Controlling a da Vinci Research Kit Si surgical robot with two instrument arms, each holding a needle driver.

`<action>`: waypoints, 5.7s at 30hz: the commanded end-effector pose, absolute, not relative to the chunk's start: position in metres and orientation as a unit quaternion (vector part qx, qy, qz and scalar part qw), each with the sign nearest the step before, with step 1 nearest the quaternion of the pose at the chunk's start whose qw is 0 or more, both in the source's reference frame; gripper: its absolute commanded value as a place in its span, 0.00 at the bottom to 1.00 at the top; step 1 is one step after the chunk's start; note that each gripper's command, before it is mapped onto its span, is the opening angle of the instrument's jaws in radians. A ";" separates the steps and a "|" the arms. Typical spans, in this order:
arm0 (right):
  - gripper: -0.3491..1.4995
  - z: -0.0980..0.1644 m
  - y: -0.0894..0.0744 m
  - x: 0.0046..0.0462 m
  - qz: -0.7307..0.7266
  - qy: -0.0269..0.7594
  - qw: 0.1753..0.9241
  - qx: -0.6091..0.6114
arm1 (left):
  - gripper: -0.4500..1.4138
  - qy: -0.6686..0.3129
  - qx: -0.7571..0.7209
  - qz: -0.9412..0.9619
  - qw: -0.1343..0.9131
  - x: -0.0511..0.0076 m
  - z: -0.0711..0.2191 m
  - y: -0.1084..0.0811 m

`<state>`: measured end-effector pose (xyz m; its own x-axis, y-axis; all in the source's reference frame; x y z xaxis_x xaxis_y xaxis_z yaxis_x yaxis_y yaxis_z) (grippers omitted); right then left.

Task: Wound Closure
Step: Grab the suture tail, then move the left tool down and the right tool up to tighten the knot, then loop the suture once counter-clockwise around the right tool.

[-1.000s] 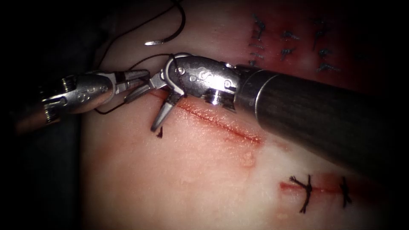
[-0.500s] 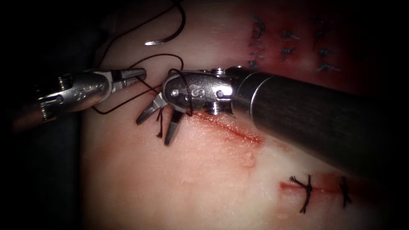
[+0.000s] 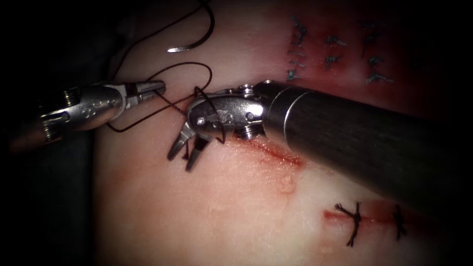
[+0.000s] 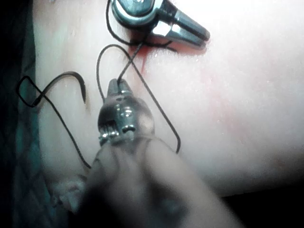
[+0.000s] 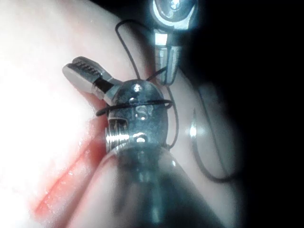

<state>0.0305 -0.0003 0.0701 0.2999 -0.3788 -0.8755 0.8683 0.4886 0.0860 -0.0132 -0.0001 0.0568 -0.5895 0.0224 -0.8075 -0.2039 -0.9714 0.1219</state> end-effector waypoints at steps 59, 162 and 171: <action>0.00 0.070 0.010 0.0252 -0.243 0.570 0.753 0.220 | 0.05 0.110 -0.428 0.895 0.057 -0.0045 0.051 -0.024; 0.00 0.069 0.003 0.0247 0.044 0.657 0.748 -0.078 | 0.05 0.172 -0.480 0.860 0.010 -0.0127 0.039 -0.001; 0.00 0.067 0.001 0.0241 0.063 0.709 0.695 -0.106 | 0.05 0.188 -0.424 0.886 0.007 -0.0134 0.043 0.003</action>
<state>0.0236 0.0012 0.0669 -0.0148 -0.0625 -0.9979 -0.2405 0.9690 -0.0571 -0.0131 0.0023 0.0432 -0.6490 -0.1464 -0.7465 -0.1653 -0.9307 0.3263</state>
